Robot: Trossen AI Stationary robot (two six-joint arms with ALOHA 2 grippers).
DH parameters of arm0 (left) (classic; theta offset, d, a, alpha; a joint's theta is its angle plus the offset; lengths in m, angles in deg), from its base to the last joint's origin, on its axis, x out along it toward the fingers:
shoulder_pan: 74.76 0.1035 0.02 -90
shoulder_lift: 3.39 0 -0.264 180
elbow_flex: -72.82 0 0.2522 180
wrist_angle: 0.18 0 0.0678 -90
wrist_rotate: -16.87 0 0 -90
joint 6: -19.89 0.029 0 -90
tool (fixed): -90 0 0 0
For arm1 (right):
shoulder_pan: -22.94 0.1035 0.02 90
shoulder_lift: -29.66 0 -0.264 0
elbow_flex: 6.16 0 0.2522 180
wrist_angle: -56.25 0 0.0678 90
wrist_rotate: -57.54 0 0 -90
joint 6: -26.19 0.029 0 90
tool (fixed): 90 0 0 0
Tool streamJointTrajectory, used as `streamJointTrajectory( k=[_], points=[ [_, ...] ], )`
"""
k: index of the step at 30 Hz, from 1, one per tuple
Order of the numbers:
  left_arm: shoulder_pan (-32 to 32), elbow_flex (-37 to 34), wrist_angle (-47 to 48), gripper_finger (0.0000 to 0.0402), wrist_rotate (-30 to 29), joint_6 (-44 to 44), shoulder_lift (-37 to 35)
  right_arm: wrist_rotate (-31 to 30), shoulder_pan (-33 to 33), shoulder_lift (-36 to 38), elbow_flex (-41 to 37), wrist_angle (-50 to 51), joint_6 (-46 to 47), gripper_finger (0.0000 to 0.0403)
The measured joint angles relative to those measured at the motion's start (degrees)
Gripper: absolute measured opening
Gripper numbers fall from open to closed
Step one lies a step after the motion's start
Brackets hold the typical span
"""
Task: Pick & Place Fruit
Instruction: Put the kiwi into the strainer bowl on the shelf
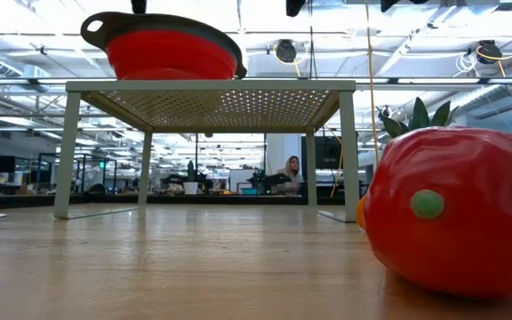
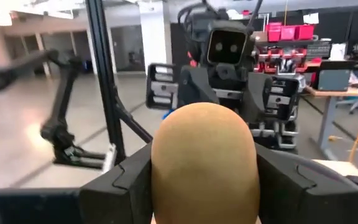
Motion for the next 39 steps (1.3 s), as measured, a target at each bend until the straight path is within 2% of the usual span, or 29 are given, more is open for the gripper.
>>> streamJointTrajectory(
  k=[2,7,15,20,29,31,39],
  points=[
    [0.8,1.2,0.0,0.0187,0.7,-0.6,1.6,-0.9,0.3,-0.1,0.0,0.6,-2.7,0.0199],
    [2.6,5.6,0.0,0.0224,2.9,-1.2,5.6,-7.7,2.3,-0.1,0.0,2.6,-12.4,0.0199],
    [5.3,12.1,4.8,0.0241,8.5,-1.2,10.6,-20.6,5.2,-0.1,0.0,6.0,-22.2,0.0199],
    [5.9,15.5,9.4,0.0242,8.5,-0.5,13.7,-25.7,6.0,-0.1,0.0,6.2,-25.6,0.0199],
    [5.9,19.8,11.9,0.0242,8.0,3.4,17.4,-27.1,6.0,-0.1,0.0,7.4,-25.7,0.0199],
    [5.9,20.4,13.3,0.0242,6.9,3.5,18.1,-27.4,6.0,-0.1,0.0,7.4,-25.6,0.0199],
    [5.9,21.3,13.6,0.0242,1.6,1.7,18.7,-34.8,6.0,-0.1,-0.1,7.4,-27.5,0.0199]
  ],
)
